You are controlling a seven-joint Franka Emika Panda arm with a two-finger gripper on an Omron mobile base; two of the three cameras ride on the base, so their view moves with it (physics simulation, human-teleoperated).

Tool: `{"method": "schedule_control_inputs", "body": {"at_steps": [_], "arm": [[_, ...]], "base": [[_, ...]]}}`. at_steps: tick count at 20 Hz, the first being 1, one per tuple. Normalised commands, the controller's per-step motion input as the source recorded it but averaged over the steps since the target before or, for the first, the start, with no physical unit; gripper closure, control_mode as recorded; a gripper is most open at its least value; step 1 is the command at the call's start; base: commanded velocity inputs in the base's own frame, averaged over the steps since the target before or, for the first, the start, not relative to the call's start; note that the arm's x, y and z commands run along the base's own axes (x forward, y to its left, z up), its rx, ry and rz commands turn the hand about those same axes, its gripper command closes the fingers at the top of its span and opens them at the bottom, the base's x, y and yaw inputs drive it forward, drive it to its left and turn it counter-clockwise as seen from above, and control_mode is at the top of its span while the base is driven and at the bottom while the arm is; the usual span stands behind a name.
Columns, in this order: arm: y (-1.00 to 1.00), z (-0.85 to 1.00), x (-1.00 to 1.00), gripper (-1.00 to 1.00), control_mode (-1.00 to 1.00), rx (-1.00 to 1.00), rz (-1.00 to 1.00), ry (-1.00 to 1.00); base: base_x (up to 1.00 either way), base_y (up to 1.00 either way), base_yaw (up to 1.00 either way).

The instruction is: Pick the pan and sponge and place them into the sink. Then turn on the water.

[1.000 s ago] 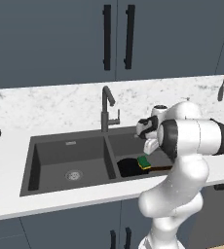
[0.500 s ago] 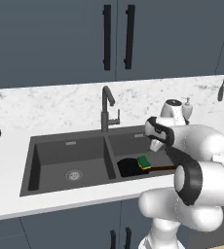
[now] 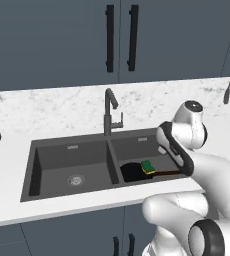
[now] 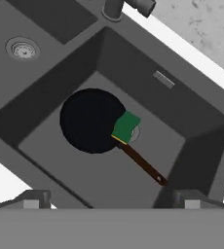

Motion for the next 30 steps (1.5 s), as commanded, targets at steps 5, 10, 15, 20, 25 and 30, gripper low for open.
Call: {"method": "schedule_control_inputs", "body": {"at_steps": [5,10,15,20,25,30], "arm": [[0.15,0.34,-0.10,-1.00,-1.00,0.16,0.09,-0.16],[0.00,0.37,-0.01,-1.00,-1.00,0.24,0.11,-0.07],[0.08,0.51,0.00,-1.00,-1.00,0.18,0.14,-0.02],[0.27,0.21,0.04,-1.00,-1.00,0.11,0.05,-0.09],[0.29,-0.18,0.17,-1.00,-1.00,0.10,0.00,-0.07],[0.15,-0.31,0.25,-1.00,-1.00,0.18,0.00,0.01]], "base": [[0.00,0.00,0.00],[0.00,0.00,0.00],[0.00,0.00,0.00],[0.00,0.00,0.00],[0.00,0.00,0.00],[0.00,0.00,0.00]]}}
